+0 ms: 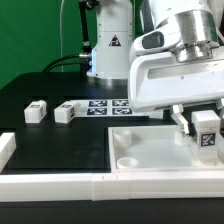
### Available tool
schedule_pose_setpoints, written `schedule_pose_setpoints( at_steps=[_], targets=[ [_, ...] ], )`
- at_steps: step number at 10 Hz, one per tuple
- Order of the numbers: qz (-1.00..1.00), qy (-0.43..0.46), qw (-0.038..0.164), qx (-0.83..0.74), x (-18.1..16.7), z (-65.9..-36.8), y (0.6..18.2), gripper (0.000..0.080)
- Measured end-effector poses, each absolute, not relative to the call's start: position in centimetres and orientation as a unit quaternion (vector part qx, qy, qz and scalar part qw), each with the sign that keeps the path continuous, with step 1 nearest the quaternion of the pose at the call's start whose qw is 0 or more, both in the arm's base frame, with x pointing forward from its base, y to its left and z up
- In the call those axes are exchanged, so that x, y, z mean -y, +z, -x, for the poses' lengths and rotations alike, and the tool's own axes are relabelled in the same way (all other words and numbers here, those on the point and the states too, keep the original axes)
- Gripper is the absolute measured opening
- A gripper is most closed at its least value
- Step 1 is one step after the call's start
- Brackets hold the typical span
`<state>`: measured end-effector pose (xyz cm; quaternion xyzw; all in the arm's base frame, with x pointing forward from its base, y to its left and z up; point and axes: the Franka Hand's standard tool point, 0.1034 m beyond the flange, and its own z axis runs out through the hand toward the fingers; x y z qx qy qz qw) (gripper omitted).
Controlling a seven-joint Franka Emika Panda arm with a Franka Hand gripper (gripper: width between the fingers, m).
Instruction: Assemble one leg
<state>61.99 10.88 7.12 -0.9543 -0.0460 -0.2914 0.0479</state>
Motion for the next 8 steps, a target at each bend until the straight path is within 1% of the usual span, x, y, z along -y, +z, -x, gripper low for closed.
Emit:
schedule_pose_setpoints(
  at_steps=[1, 2, 3, 4, 8],
  targets=[
    [0.954, -0.291, 0.048, 0.046, -10.88, -61.99, 7.10, 0.0472],
    [0.954, -0.291, 0.048, 0.046, -10.88, -61.97, 7.08, 0.0588],
    [0.955, -0.291, 0.048, 0.046, -10.88, -61.97, 7.07, 0.0588],
    [0.955, -0.291, 0.048, 0.046, -10.88, -61.96, 7.06, 0.0637],
    [0.955, -0.290, 0.048, 0.046, -10.88, -61.96, 7.05, 0.0648]
  ],
)
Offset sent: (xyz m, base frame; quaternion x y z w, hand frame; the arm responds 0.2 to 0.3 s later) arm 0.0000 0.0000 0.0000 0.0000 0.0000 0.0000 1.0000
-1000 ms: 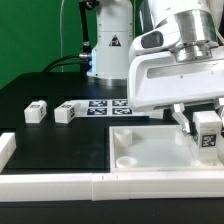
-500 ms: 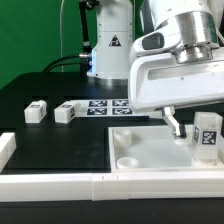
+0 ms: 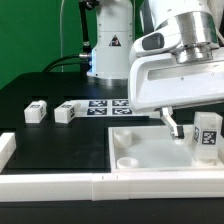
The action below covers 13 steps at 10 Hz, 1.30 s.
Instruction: Assemble one leg
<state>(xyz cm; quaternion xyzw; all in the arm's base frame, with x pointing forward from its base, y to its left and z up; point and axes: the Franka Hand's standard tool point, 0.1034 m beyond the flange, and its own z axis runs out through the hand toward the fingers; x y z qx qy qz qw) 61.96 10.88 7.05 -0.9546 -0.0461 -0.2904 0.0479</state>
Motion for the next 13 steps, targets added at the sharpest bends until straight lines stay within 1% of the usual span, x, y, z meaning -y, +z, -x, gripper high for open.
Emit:
schedule_pose_setpoints(
  at_steps=[2, 5, 6, 7, 8, 9, 10, 11, 13],
  targets=[
    [0.955, -0.290, 0.048, 0.046, -10.9, -62.0, 7.1, 0.0648],
    [0.953, -0.295, 0.050, 0.042, -11.4, -62.1, 8.4, 0.0648],
    [0.959, -0.276, 0.053, 0.044, -11.6, -61.9, 8.0, 0.0648],
    [0.958, -0.278, 0.053, 0.044, -11.6, -62.0, 8.1, 0.0648],
    [0.961, -0.266, 0.055, 0.045, -11.7, -61.9, 7.8, 0.0648],
    [0.975, -0.204, 0.064, 0.050, -12.0, -61.5, 7.6, 0.0648],
    [0.980, -0.185, 0.064, 0.047, -11.4, -62.2, 8.0, 0.0648],
    [0.987, -0.138, 0.069, 0.039, -11.1, -61.8, 7.7, 0.0648],
    [0.995, -0.050, 0.079, 0.032, -11.0, -61.1, 8.0, 0.0648]
  ],
)
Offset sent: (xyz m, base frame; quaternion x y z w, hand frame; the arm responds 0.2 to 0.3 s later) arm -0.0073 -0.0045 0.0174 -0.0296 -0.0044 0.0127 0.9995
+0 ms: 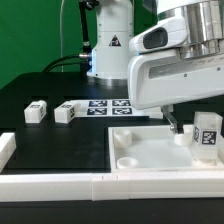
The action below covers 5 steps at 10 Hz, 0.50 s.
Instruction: Assemble one leg
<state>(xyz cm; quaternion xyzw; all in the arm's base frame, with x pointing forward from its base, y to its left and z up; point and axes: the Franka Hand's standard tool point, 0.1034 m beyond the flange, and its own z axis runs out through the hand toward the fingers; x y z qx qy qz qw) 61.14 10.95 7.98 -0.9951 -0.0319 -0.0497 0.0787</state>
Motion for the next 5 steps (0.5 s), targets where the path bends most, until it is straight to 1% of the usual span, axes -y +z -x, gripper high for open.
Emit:
schedule_pose_setpoints(
  at_steps=[2, 5],
  targets=[
    [0.996, -0.004, 0.087, 0.035, -11.29, -61.19, 8.13, 0.0648],
    [0.996, -0.011, 0.086, 0.034, -11.23, -61.34, 8.05, 0.0648]
  ],
)
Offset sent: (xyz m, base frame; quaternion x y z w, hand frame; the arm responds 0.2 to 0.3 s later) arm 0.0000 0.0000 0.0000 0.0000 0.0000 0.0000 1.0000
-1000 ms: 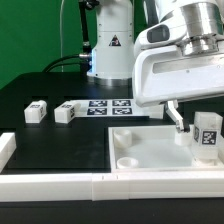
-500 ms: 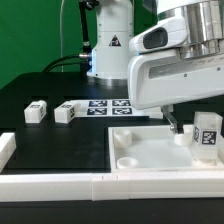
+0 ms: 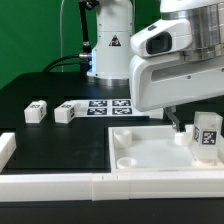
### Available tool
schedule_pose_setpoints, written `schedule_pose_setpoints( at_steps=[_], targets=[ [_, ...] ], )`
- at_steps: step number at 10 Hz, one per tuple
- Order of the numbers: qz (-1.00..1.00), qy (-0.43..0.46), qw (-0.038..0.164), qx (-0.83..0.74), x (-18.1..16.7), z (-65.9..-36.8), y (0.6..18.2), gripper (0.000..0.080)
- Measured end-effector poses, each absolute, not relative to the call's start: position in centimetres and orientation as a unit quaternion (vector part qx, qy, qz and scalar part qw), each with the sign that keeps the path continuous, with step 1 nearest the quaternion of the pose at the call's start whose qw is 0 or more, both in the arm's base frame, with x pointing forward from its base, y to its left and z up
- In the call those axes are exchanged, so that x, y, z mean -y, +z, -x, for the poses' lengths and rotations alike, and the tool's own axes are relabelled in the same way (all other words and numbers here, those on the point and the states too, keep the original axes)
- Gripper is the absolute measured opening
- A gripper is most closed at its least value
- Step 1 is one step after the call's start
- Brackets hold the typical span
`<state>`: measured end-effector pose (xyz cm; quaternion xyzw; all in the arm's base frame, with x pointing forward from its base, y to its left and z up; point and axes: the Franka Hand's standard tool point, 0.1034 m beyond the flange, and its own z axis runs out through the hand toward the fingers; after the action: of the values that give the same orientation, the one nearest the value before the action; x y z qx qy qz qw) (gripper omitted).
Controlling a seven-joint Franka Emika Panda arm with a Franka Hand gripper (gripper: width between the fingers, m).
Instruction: Assemble one leg
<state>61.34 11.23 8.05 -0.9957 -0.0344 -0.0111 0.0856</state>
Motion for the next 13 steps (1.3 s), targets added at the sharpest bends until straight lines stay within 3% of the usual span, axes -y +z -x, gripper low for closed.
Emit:
schedule_pose_setpoints(
  at_steps=[2, 3, 4, 5, 9, 13],
  targets=[
    [0.996, -0.011, 0.086, 0.034, -11.23, -61.33, 8.05, 0.0602],
    [0.996, -0.011, 0.086, 0.034, -11.23, -61.34, 8.05, 0.0426],
    [0.996, -0.011, 0.086, 0.034, -11.22, -61.34, 8.05, 0.0426],
    [0.996, -0.011, 0.086, 0.034, -11.22, -61.34, 8.04, 0.0308],
    [0.996, -0.010, 0.086, 0.020, -11.21, -61.34, 8.04, 0.0308],
    [0.961, 0.013, 0.089, -0.260, -11.84, -61.18, 7.87, 0.0304]
  ],
)
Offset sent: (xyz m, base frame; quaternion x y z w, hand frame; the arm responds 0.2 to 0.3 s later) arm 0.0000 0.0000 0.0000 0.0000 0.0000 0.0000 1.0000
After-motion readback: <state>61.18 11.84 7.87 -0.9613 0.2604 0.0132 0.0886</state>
